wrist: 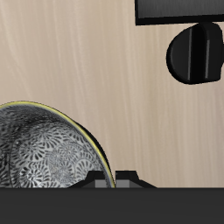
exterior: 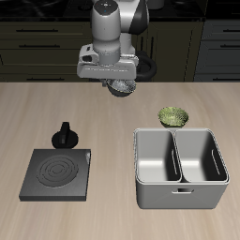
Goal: Place the black bowl on the flat stove and turn on the flat stove
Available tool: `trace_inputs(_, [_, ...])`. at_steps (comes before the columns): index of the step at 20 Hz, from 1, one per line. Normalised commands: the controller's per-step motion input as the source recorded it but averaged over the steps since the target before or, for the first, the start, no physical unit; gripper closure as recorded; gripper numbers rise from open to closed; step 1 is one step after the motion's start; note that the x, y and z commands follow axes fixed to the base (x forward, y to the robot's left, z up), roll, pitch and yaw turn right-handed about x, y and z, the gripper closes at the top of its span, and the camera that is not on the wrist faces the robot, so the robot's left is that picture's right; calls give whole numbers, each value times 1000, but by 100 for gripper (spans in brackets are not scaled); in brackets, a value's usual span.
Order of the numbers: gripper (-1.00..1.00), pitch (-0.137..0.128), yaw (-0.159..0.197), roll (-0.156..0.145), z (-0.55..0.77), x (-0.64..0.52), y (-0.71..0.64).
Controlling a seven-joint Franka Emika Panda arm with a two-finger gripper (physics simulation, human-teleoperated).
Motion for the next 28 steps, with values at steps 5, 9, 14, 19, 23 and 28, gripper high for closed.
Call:
trace_inputs(5, [100,-66,46,-21,476,-164,-217])
trace_inputs(9, [100,-56,34,-17,429,-127,-170])
trace_inputs(14, [100,-29,37,-13,277,-25,-153])
trace_inputs(19, [100,8,28,-33,152,195,-275])
trace_inputs(23, [100,1,9,-93,278,398,-554])
trace_inputs(28, [100,19,-1,-58,182,450,-381])
